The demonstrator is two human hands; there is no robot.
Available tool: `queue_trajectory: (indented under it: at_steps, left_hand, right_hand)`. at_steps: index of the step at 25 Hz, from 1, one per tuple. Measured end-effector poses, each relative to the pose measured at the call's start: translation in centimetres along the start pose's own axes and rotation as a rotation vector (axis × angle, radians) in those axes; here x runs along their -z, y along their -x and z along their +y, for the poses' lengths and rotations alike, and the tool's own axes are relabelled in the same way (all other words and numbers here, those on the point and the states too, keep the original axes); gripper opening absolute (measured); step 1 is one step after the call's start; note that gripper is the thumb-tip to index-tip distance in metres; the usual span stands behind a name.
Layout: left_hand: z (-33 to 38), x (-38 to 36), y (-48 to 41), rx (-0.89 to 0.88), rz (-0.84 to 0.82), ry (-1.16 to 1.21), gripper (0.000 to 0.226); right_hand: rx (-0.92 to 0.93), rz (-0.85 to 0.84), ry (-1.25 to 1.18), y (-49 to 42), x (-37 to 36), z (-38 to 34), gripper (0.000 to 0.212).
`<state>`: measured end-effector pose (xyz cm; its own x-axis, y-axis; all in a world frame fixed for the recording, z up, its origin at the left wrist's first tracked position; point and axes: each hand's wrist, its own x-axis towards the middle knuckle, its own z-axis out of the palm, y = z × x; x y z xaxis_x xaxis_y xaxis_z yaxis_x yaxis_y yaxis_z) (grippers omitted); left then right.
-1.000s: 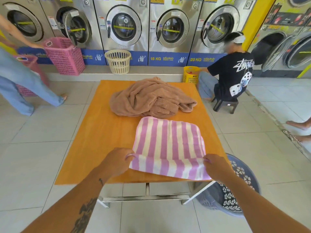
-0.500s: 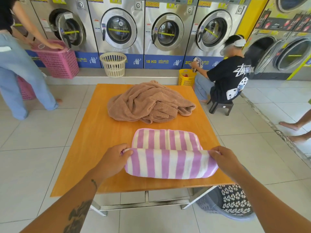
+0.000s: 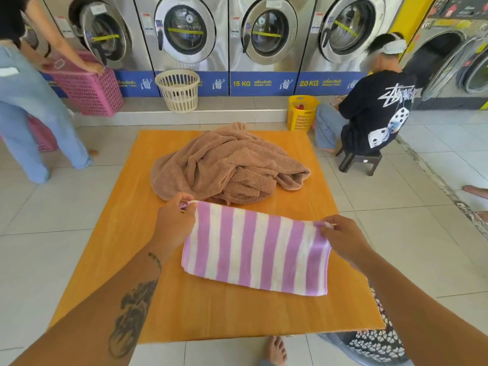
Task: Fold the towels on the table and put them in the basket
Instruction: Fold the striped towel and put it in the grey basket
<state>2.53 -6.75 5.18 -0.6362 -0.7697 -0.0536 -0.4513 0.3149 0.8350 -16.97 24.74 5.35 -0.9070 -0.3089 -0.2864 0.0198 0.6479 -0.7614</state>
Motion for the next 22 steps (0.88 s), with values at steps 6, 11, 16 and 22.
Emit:
queue_trajectory:
  at_steps: [6,11,16,22]
  left_hand:
    - [-0.7,-6.7,2.2,-0.325,0.065,-0.606,0.031]
    - [-3.7,-11.0,5.6,-0.085,-0.259,-0.844,0.069]
    - [-6.2,-6.1,3.2,-0.307,-0.167,-0.862,0.061]
    - [-9.7,2.1,11.4,-0.614,-0.194,-0.676,0.032]
  right_hand:
    - [0.363,-0.183,0.696,-3.5,-3.7,1.5,0.058]
    - [0.510,-0.322,1.038,-2.5,-5.3,1.9,0.058]
    - [0.384,-0.590,0.888,2.7,-8.0,-0.1,0.053]
    - [0.320,-0.732,0.443,9.1,-14.1,-2.3,0.046]
